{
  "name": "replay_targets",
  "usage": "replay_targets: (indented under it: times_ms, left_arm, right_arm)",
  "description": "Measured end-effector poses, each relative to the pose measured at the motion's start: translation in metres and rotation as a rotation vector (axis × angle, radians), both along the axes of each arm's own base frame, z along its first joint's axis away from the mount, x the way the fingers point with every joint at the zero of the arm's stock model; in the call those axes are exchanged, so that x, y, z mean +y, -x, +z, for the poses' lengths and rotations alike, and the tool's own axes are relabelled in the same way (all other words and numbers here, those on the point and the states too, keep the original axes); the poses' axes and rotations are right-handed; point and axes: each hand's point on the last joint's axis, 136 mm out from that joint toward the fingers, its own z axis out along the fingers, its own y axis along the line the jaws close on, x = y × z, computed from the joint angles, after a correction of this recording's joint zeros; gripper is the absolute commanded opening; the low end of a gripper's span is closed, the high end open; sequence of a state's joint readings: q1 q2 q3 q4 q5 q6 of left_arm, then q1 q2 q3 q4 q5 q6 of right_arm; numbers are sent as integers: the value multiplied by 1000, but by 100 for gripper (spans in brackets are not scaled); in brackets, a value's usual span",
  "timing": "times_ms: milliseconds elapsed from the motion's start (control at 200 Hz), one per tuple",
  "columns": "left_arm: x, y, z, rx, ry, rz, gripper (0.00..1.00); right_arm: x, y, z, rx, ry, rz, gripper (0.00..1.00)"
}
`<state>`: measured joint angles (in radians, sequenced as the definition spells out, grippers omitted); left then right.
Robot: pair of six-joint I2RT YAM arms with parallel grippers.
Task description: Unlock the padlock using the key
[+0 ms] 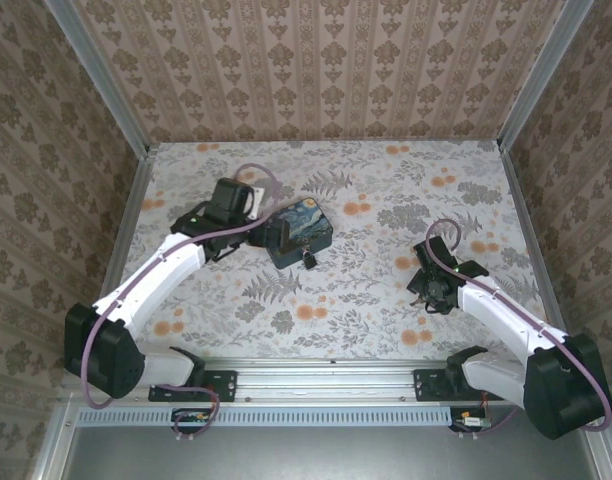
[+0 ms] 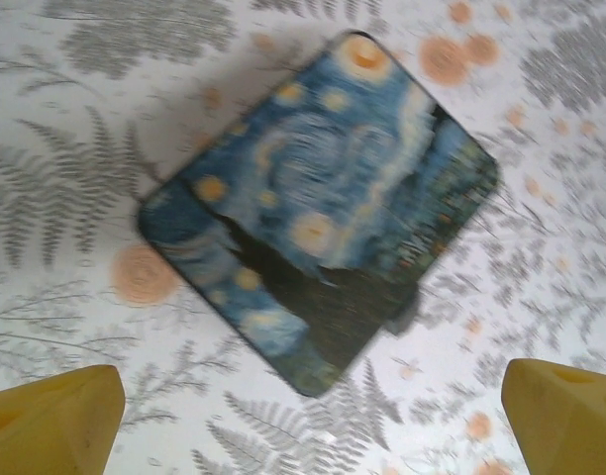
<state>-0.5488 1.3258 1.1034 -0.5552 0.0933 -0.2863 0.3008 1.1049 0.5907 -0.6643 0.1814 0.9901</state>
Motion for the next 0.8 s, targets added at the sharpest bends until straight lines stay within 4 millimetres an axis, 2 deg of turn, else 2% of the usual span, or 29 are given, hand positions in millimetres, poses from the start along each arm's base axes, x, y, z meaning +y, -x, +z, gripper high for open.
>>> replay_targets:
  times_ms: [110,245,555,800]
  left_arm:
    - [-21,7,3,1,-22,-53,100]
    - [-33,12,3,-4,-41,-83,100]
    - [-38,16,5,-14,-53,-96,100]
    - [-44,13,21,-43,-35,-104,100]
  right_arm:
    - [-1,2,-6,13,-5,-24,50]
    - [-1,5,-21,48,-7,-56,45]
    - [-1,0,-32,51,-11,-105,34]
    - [-2,-10,-34,54,12,-119,33]
